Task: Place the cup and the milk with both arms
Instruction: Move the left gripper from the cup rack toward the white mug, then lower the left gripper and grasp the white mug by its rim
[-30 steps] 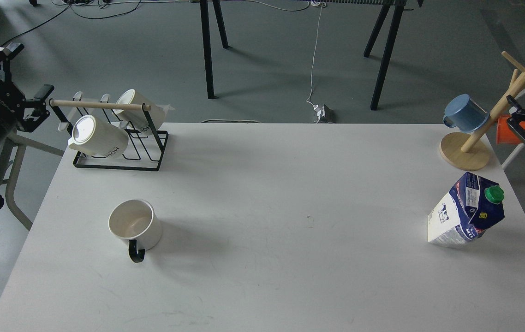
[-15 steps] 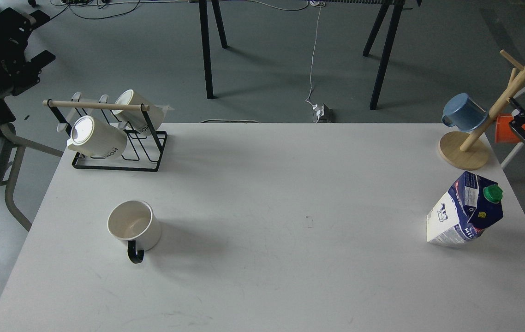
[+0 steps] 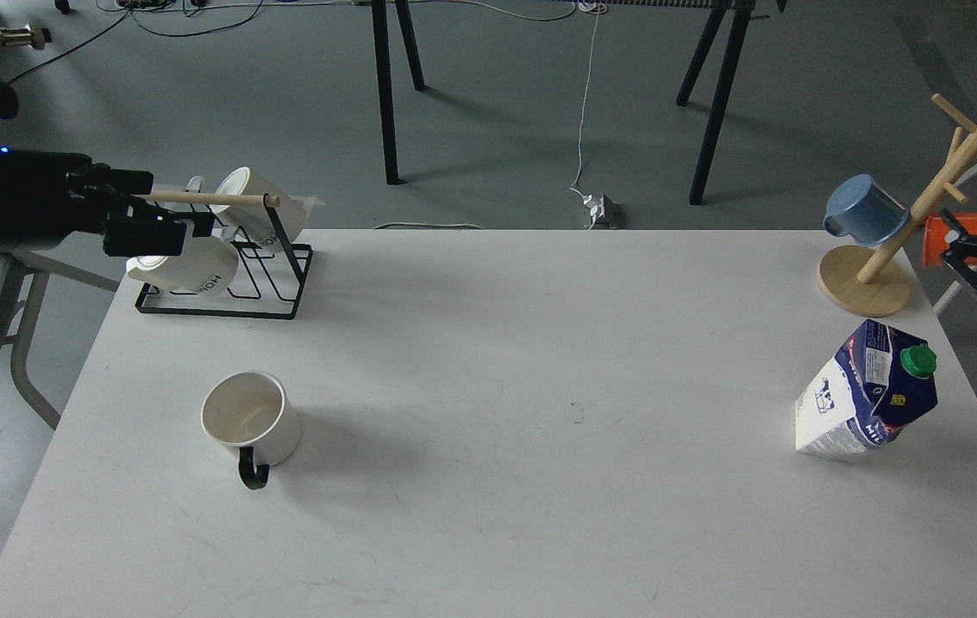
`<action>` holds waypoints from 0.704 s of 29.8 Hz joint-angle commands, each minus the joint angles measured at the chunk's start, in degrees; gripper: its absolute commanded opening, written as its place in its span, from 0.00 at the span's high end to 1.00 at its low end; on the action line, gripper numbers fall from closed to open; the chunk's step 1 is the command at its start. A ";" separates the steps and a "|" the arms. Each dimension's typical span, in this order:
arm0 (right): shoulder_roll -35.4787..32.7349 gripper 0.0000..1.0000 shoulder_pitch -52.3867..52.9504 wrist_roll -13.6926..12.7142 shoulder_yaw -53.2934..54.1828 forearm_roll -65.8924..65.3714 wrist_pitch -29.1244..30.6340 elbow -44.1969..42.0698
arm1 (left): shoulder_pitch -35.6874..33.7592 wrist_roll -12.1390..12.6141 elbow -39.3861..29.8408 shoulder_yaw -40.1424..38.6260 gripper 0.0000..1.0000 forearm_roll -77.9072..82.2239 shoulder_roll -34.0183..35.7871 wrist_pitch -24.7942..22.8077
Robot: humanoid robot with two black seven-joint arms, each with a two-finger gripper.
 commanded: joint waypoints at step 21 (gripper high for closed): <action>-0.07 0.06 -1.53 0.26 0.53 0.00 0.00 -0.05 | 5.39 0.04 10.71 9.38 0.04 9.25 -14.40 0.00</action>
